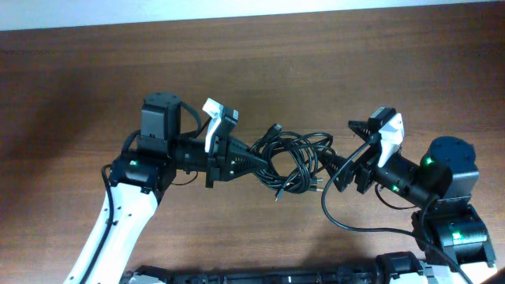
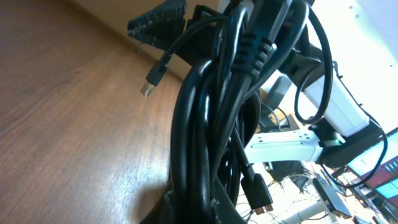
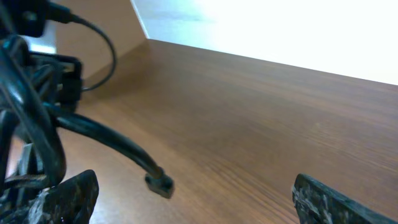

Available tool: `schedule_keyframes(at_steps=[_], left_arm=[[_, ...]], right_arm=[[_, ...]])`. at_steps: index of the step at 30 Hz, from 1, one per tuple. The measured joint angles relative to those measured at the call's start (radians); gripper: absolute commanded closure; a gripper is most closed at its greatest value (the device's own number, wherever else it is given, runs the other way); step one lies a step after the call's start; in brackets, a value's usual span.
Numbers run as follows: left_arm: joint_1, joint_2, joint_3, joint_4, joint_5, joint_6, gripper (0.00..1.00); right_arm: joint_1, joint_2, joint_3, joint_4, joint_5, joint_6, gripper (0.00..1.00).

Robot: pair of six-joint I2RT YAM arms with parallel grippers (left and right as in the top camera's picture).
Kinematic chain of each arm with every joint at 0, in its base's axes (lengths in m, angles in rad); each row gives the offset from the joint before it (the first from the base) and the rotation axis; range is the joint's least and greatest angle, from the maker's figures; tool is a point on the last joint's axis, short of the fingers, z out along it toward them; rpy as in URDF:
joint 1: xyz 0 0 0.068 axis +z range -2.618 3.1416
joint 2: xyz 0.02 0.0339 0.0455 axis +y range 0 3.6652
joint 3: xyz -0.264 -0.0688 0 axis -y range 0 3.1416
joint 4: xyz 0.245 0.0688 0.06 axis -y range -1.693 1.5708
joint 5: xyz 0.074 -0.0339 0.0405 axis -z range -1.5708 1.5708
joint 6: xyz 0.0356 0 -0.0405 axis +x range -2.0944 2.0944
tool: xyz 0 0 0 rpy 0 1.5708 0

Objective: Untangle cables

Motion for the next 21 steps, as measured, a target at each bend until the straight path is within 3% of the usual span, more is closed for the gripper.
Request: schedule_keyframes(at_steps=[21], left_arm=[[0.046, 0.000, 0.000, 0.013, 0.027, 0.004, 1.00]], right_arm=[[0.000, 0.000, 0.000, 0.078, -0.149, 0.000, 0.02]])
